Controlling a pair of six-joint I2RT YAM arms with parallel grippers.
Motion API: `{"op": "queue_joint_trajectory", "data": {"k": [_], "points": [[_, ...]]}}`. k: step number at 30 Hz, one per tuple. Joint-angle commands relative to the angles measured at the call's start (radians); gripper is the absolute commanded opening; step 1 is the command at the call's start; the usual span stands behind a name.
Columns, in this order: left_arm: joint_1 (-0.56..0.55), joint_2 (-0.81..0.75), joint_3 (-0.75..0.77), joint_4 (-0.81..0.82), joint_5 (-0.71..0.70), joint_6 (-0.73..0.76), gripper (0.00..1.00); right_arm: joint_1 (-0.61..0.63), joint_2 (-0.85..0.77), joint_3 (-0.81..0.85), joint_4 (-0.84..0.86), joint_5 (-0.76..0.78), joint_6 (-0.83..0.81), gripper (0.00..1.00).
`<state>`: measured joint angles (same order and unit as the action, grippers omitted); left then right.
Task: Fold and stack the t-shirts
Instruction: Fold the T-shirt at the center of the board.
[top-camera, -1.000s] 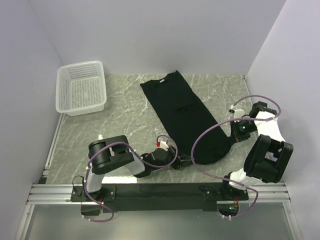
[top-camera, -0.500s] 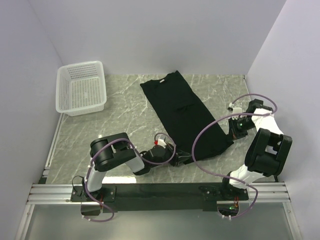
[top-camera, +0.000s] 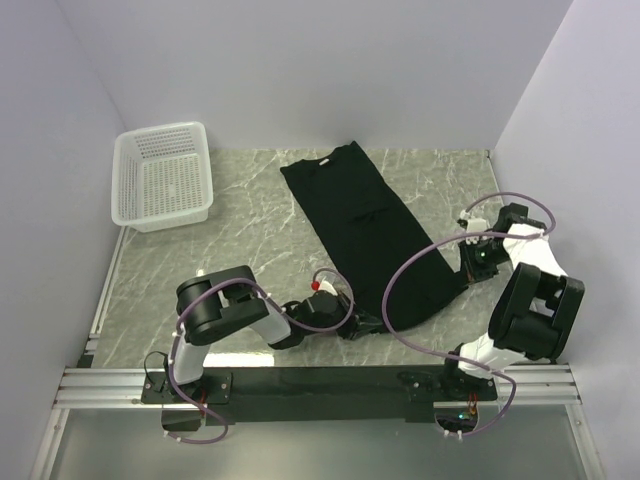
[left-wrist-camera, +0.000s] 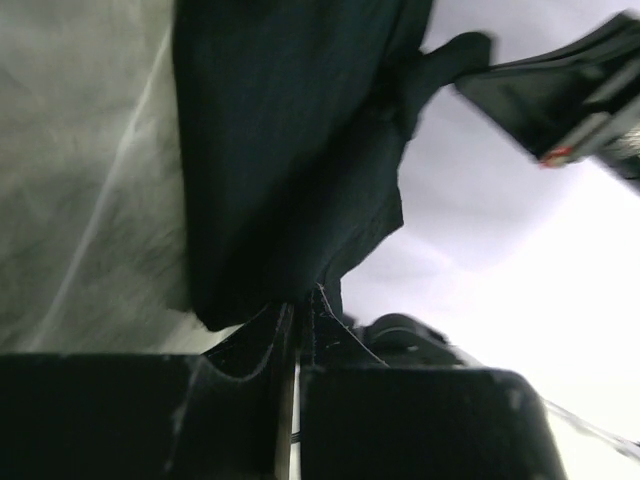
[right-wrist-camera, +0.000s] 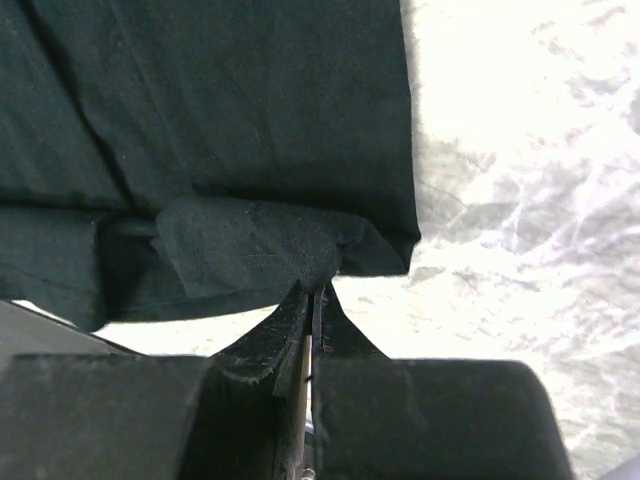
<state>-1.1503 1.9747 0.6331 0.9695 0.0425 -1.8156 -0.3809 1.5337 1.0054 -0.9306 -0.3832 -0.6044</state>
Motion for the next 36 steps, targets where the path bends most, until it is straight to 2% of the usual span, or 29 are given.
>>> {"op": "queue_joint_trajectory", "data": {"k": [1, 3, 6, 7, 9, 10, 12, 13, 16, 19, 20, 28, 29, 34, 36], "points": [[-0.029, -0.057, 0.043, -0.124, 0.022, 0.094, 0.01, -0.016, -0.075, -0.034, 0.004, 0.023, -0.032, 0.01], [-0.035, -0.053, 0.062, -0.147, 0.022, 0.108, 0.01, -0.016, -0.090, -0.074, 0.015, 0.036, -0.050, 0.02], [-0.038, -0.027, 0.092, -0.163, 0.037, 0.116, 0.01, -0.016, -0.115, -0.109, 0.016, 0.044, -0.090, 0.13], [-0.040, -0.019, 0.099, -0.157, 0.040, 0.116, 0.00, -0.018, -0.133, -0.117, 0.018, 0.049, -0.104, 0.25], [-0.043, -0.002, 0.119, -0.153, 0.048, 0.114, 0.00, -0.016, -0.159, -0.126, 0.027, 0.079, -0.133, 0.38], [-0.045, 0.003, 0.126, -0.155, 0.051, 0.114, 0.01, -0.022, -0.181, -0.122, 0.026, 0.084, -0.143, 0.49], [-0.046, 0.009, 0.135, -0.150, 0.050, 0.114, 0.01, -0.032, -0.202, -0.090, 0.006, 0.095, -0.169, 0.62], [-0.046, 0.009, 0.139, -0.149, 0.050, 0.114, 0.01, -0.036, -0.217, -0.074, -0.002, 0.096, -0.179, 0.65], [-0.046, 0.012, 0.143, -0.140, 0.048, 0.111, 0.01, -0.044, -0.250, -0.018, -0.046, 0.095, -0.245, 0.68], [-0.046, 0.012, 0.142, -0.121, 0.043, 0.105, 0.01, -0.042, -0.282, -0.004, -0.124, 0.066, -0.407, 0.68], [-0.046, 0.012, 0.139, -0.114, 0.043, 0.101, 0.01, -0.041, -0.291, -0.013, -0.146, 0.061, -0.525, 0.68], [-0.046, 0.007, 0.112, -0.037, 0.039, 0.064, 0.01, -0.047, -0.401, -0.146, -0.230, -0.031, -1.004, 0.68], [-0.046, 0.003, 0.111, -0.032, 0.042, 0.064, 0.01, -0.052, -0.412, -0.158, -0.234, -0.046, -1.129, 0.68], [-0.043, 0.000, 0.120, -0.026, 0.051, 0.067, 0.01, -0.059, -0.463, -0.252, -0.195, -0.092, -1.542, 0.69], [-0.040, -0.002, 0.117, -0.017, 0.053, 0.067, 0.01, -0.058, -0.468, -0.263, -0.176, -0.123, -1.618, 0.70]]}}
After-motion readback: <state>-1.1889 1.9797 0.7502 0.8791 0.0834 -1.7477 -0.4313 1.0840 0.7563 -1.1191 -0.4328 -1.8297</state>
